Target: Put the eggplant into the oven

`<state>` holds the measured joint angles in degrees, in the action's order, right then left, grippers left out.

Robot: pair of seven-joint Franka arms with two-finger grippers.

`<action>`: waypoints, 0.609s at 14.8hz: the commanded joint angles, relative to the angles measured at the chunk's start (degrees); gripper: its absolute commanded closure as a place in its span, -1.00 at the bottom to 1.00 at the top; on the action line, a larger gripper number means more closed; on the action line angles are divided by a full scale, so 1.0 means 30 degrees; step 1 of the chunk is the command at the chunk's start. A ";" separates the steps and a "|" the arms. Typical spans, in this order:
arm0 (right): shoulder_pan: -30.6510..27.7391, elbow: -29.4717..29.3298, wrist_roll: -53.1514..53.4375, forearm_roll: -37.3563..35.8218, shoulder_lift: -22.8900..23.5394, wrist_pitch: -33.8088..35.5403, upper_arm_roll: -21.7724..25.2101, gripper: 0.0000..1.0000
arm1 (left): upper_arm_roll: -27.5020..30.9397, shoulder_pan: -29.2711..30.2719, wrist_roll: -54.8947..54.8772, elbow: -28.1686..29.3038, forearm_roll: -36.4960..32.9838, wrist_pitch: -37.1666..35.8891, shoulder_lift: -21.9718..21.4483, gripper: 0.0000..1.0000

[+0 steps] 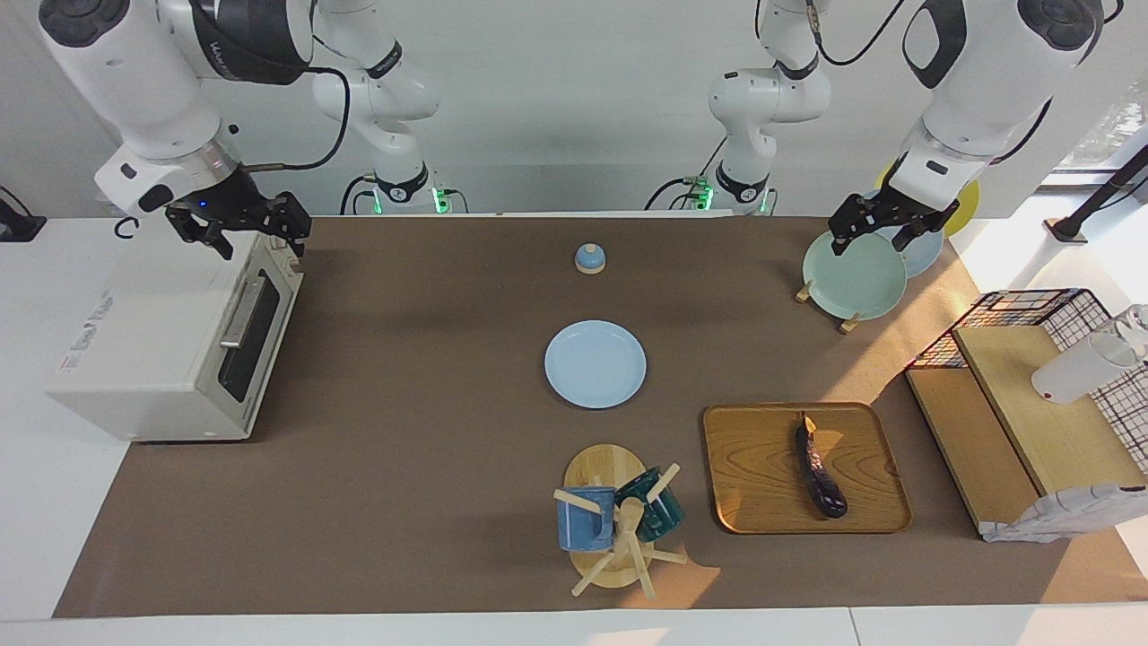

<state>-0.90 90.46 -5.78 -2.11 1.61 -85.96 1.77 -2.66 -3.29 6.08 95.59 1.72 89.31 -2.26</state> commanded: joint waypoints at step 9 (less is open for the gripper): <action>-0.0431 0.5027 0.0164 0.0207 -0.1971 -0.4423 0.0082 1.00 | -0.0081 -0.0018 -0.0673 -0.0423 0.0277 0.3861 0.2968 -1.00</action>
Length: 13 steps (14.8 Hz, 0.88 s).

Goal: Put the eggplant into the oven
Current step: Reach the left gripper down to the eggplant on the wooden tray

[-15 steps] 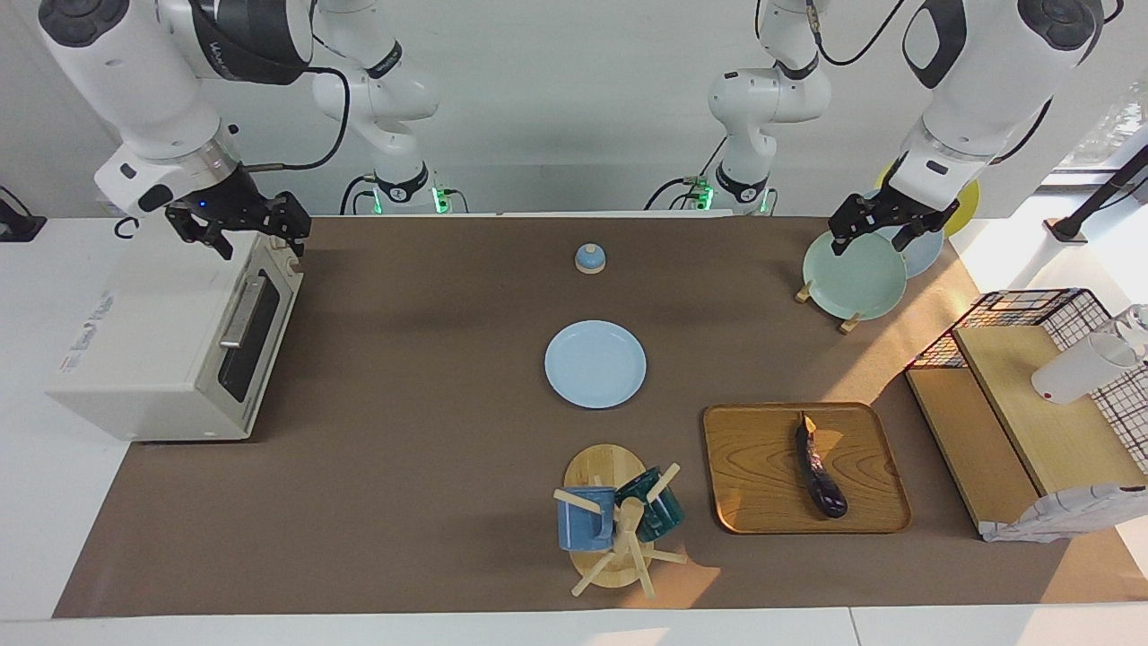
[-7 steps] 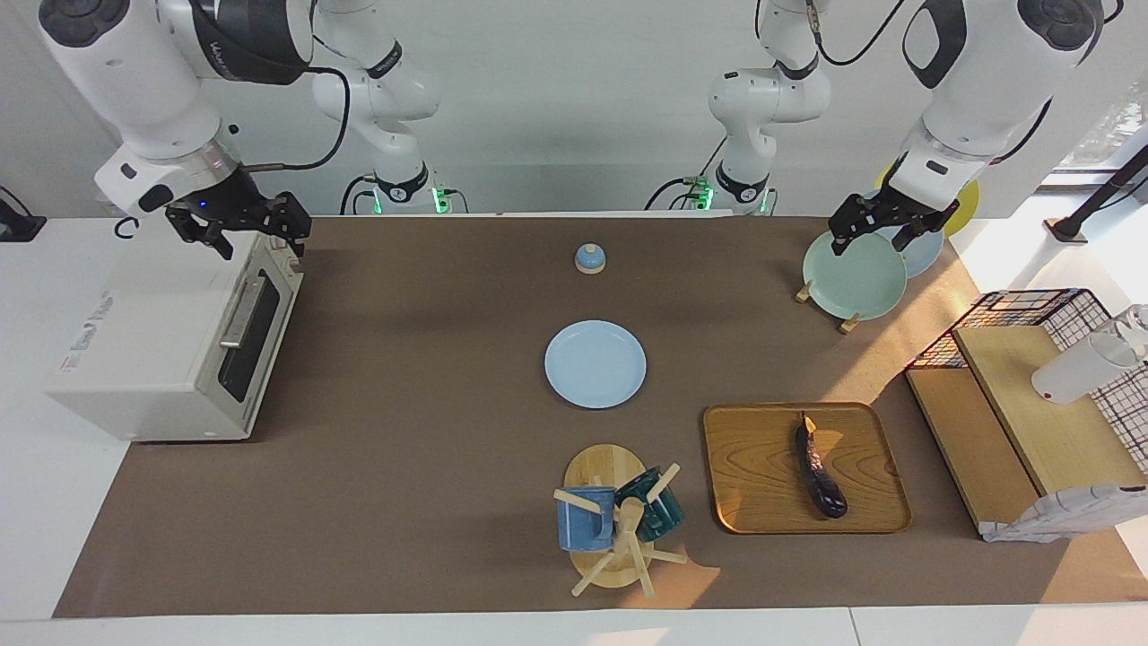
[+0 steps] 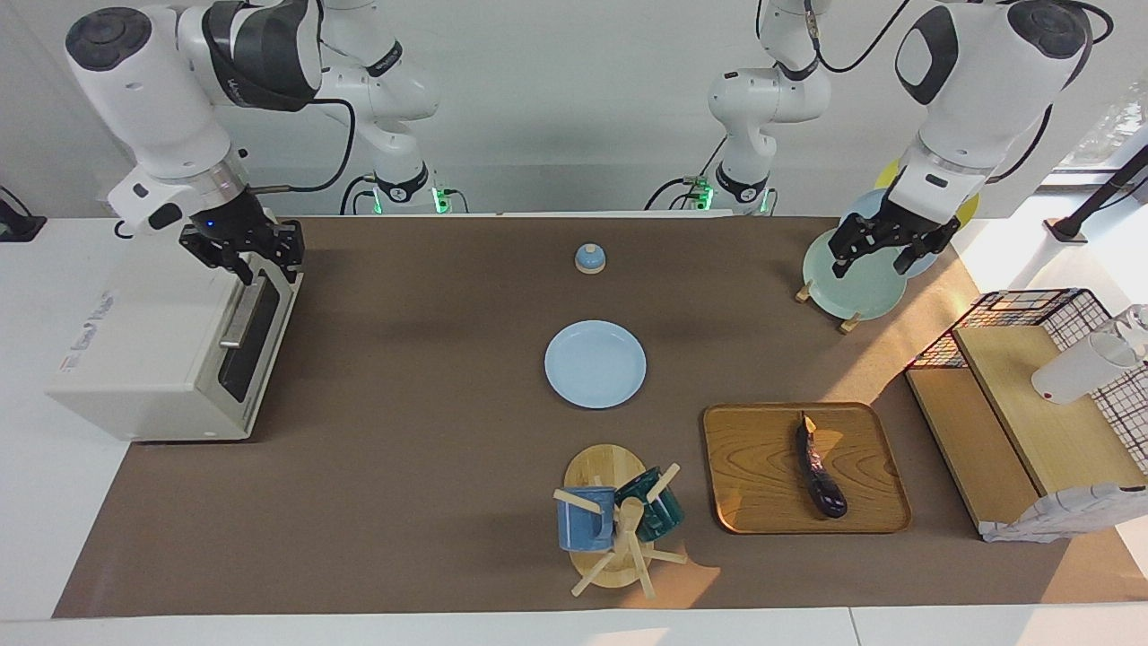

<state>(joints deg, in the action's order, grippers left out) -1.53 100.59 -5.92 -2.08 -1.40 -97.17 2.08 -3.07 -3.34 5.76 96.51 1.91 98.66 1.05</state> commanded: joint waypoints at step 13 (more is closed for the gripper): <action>-0.2185 0.5082 -0.0341 -0.2119 -0.1202 -0.3704 0.0009 1.00 | 0.0056 -0.0031 -0.3384 -0.2023 -0.0052 1.0177 1.0226 -1.00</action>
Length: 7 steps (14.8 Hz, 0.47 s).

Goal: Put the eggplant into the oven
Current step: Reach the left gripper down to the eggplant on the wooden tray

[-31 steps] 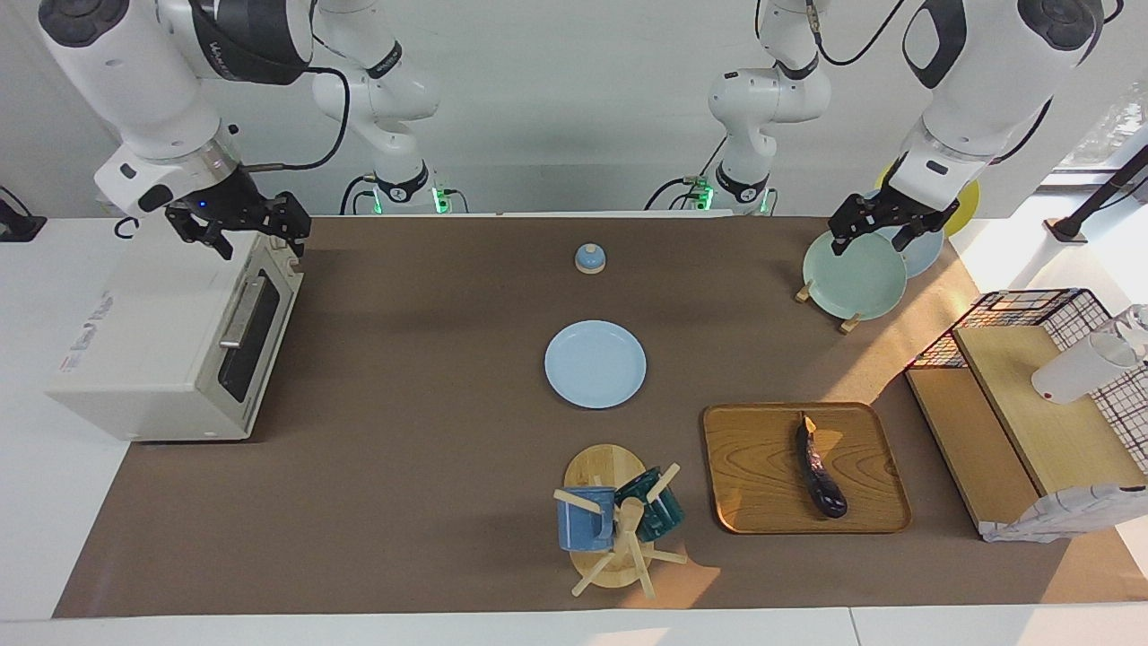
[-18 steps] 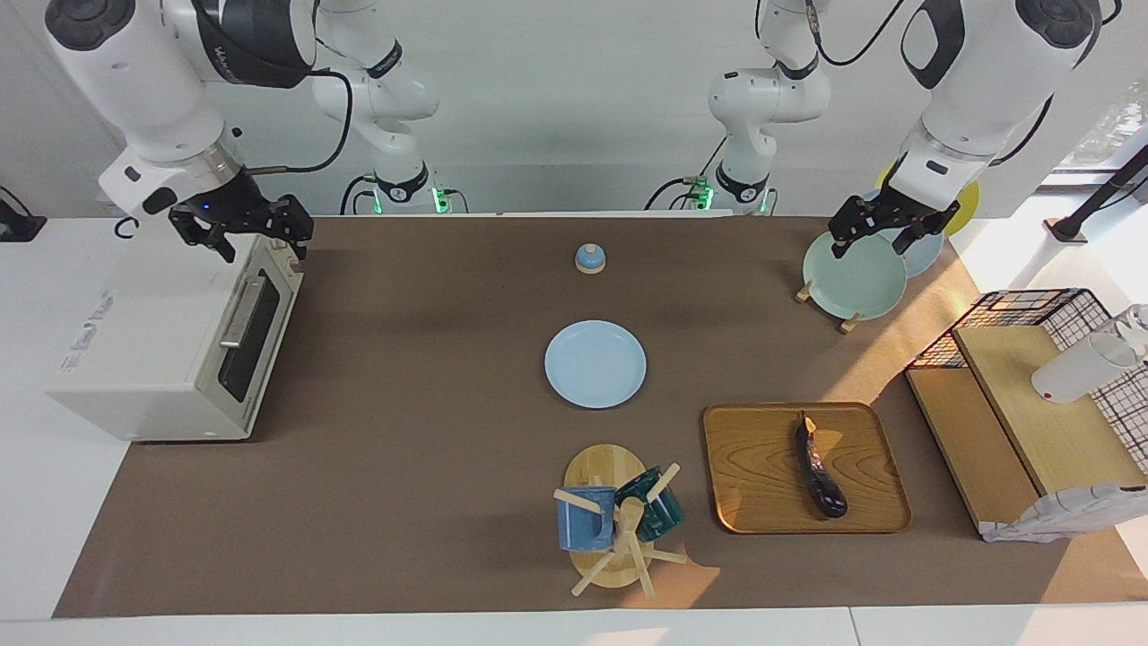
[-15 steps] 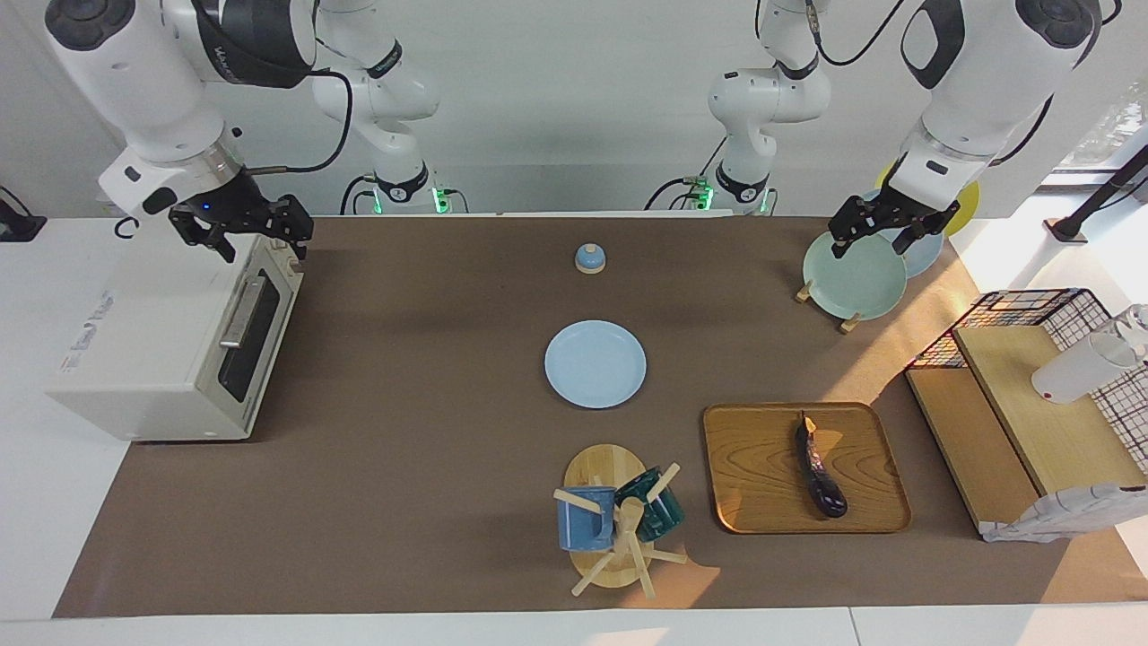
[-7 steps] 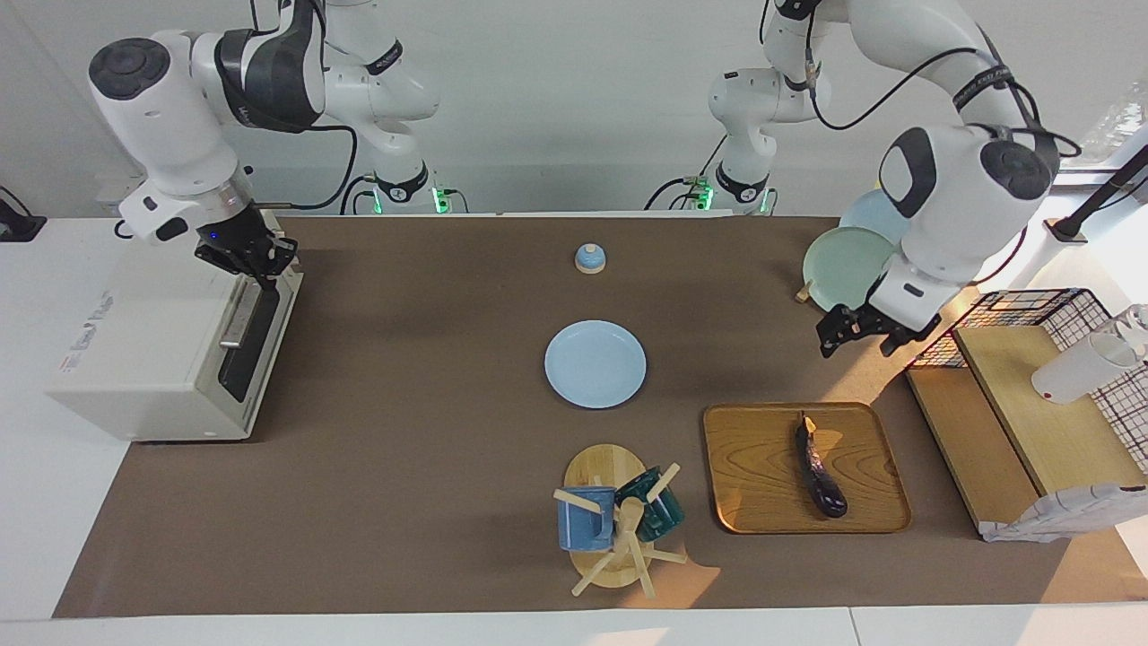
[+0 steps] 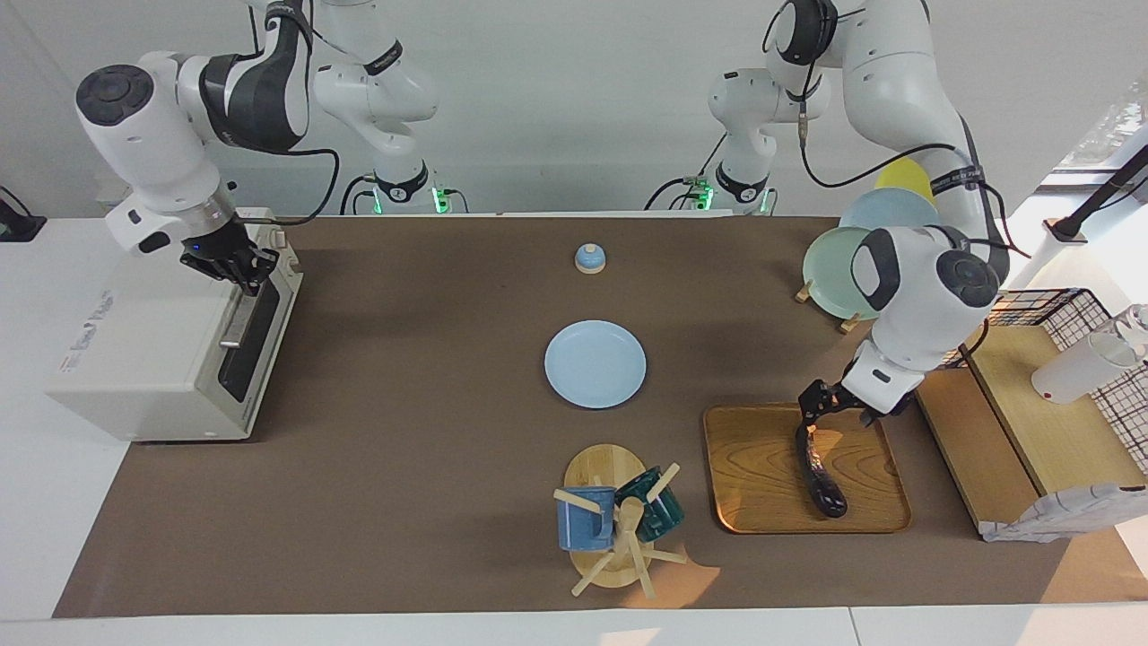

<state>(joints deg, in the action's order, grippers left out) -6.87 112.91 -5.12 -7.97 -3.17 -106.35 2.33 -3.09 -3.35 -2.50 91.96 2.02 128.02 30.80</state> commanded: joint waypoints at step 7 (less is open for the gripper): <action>-0.0349 0.2117 -0.0549 0.0136 -0.0790 -0.1491 -0.0192 1.00 | 0.0004 -0.0405 -0.0923 -0.0331 -0.0088 0.1211 0.0573 -1.00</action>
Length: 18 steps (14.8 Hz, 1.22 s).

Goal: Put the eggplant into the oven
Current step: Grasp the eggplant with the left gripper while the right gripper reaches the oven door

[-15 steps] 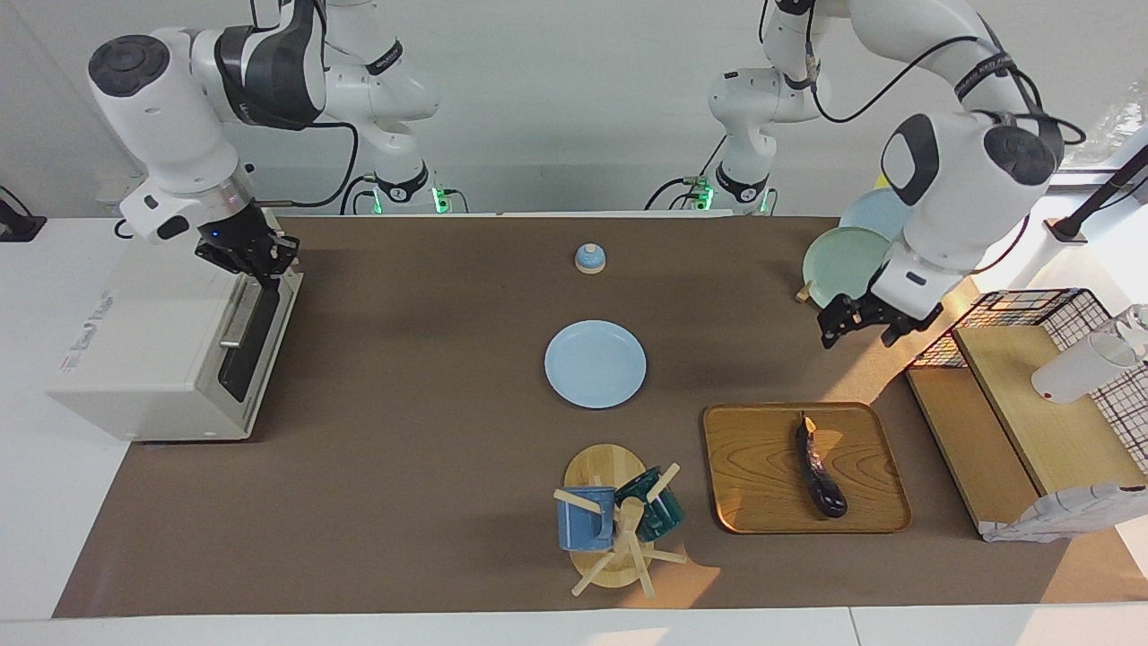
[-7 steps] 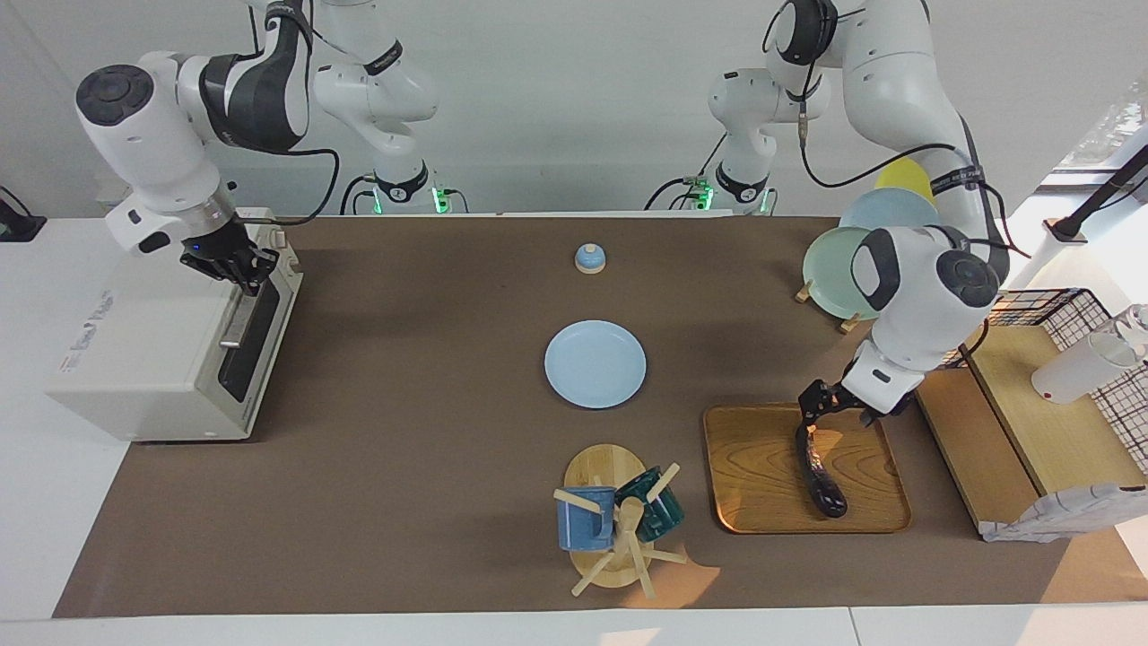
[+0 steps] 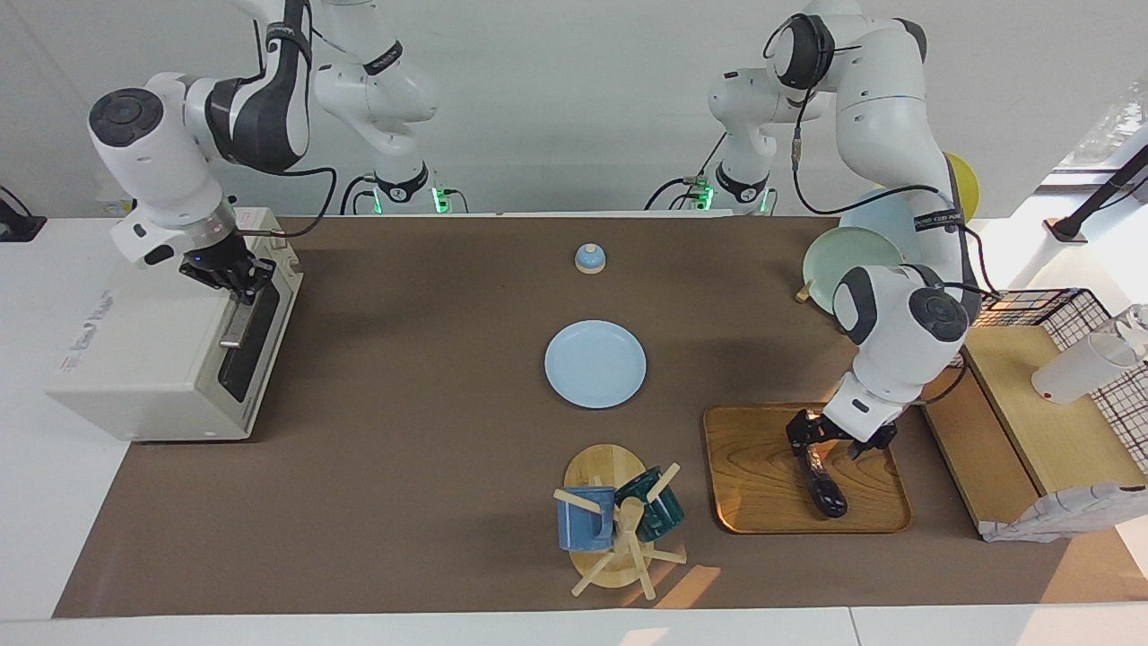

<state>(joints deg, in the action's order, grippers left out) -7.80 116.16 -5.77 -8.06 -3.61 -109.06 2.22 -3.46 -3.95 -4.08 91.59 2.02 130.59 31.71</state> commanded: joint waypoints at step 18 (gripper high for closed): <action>0.4387 0.3264 0.4823 0.1829 0.2521 -0.7099 -0.0301 1.00 | 0.0100 -0.0440 -0.1337 -0.0470 0.0147 -0.1600 -0.0168 1.00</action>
<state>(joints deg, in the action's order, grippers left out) 4.36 126.55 7.21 -5.08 4.50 -131.62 1.36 -3.53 -4.89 -7.42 92.14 2.01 130.31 32.12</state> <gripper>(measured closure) 0.991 0.731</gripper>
